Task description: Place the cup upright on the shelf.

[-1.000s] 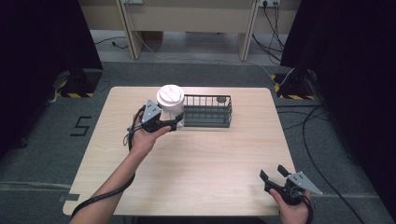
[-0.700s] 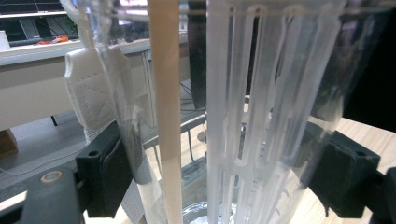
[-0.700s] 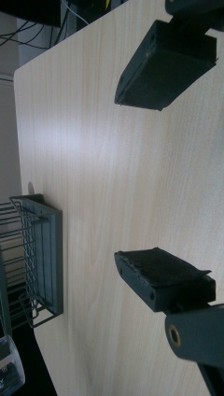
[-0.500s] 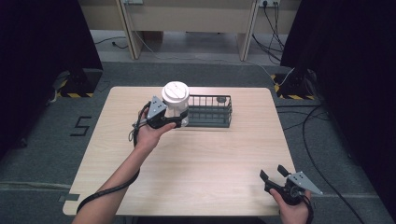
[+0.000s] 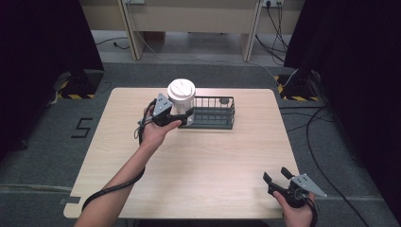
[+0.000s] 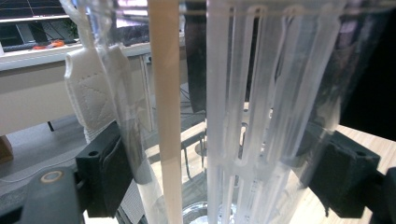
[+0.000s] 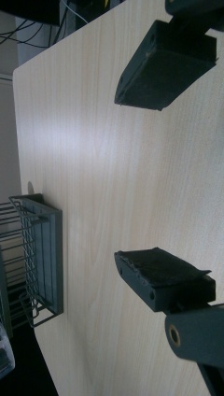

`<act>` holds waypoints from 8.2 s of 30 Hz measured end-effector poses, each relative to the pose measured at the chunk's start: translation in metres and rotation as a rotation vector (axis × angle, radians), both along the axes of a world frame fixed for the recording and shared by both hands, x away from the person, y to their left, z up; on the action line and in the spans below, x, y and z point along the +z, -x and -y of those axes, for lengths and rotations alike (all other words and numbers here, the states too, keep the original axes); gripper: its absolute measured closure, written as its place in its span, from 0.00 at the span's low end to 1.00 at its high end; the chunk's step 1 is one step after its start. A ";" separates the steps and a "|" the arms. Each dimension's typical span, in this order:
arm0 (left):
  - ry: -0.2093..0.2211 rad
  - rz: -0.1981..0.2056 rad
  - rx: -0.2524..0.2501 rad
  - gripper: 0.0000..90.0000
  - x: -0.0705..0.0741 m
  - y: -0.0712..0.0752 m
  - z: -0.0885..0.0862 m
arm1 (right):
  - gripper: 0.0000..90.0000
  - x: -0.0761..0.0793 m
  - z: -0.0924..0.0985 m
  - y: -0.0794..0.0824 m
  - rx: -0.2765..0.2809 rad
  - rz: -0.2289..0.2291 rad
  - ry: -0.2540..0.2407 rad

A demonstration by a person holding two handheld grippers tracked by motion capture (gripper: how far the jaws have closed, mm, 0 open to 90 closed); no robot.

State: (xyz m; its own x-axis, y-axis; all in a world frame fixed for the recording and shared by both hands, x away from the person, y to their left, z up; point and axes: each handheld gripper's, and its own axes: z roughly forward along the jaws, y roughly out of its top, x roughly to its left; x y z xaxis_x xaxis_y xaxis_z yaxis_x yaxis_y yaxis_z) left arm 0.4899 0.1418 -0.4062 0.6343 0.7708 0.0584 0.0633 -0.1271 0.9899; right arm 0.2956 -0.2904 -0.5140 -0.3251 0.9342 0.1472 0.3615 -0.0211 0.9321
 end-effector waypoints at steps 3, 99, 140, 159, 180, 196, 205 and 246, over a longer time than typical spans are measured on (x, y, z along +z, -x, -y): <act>0.003 0.000 0.000 0.19 0.001 -0.003 0.002 | 0.23 0.000 0.000 0.000 -0.001 0.003 -0.001; -0.024 -0.070 0.051 0.19 0.004 -0.074 0.074 | 0.23 0.000 0.002 -0.001 0.007 -0.011 -0.028; -0.039 -0.157 0.083 0.19 -0.031 -0.081 0.086 | 0.23 0.000 0.002 -0.001 0.014 -0.016 -0.027; -0.046 -0.170 0.080 0.19 -0.038 -0.079 0.085 | 0.23 0.000 0.002 -0.001 0.018 -0.018 -0.022; -0.042 -0.164 0.081 0.16 -0.033 -0.069 0.080 | 0.23 0.000 0.001 -0.001 0.017 -0.022 -0.023; -0.022 -0.156 0.067 0.16 -0.023 -0.050 0.063 | 0.23 0.000 0.001 -0.001 0.013 -0.023 -0.025; -0.027 -0.149 0.059 0.16 -0.021 -0.040 0.049 | 0.23 0.000 0.001 -0.001 0.010 -0.023 -0.022; -0.050 -0.110 0.042 0.17 -0.021 0.020 -0.002 | 0.23 0.000 0.001 -0.001 0.004 -0.022 -0.020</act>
State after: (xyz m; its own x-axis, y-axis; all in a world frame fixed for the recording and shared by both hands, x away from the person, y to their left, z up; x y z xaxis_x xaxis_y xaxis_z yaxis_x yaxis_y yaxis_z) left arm 0.4701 0.1439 -0.4271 0.6065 0.7946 0.0295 0.1771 -0.1711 0.9692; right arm 0.2971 -0.2913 -0.5141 -0.3248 0.9298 0.1729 0.3824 -0.0381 0.9232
